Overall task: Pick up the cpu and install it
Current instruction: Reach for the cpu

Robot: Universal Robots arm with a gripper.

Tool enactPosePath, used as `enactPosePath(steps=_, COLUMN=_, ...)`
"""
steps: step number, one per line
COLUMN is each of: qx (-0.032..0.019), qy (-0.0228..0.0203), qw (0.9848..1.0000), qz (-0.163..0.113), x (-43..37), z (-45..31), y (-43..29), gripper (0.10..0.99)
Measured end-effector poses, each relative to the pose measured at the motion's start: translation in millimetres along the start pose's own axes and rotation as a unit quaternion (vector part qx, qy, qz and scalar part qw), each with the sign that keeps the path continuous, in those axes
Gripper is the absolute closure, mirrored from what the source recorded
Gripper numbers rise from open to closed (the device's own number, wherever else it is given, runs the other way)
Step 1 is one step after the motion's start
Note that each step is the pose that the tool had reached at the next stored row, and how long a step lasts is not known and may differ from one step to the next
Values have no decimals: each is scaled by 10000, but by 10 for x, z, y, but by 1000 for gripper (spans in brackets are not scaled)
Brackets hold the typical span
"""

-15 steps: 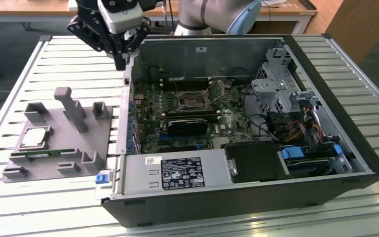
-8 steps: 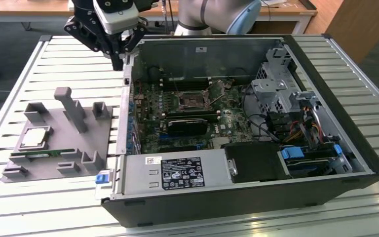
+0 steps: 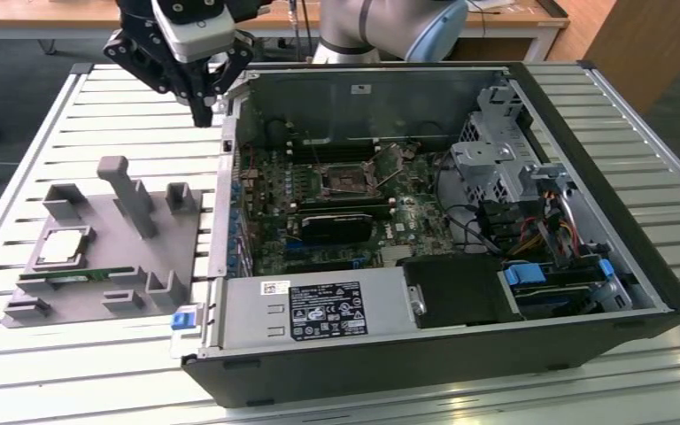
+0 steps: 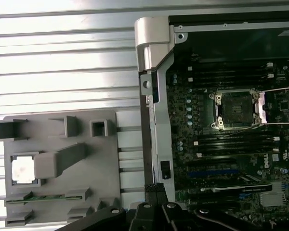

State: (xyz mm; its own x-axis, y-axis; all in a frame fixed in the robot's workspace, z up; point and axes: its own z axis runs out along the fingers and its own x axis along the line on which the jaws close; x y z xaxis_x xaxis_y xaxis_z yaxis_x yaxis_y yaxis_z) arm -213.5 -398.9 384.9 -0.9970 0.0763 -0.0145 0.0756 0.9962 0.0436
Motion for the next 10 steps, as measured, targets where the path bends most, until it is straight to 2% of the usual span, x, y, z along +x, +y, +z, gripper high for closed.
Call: enactPosePath(steps=10, qx=1, qy=6, qw=10000, qz=0, x=112, z=6, y=-9, gripper=980)
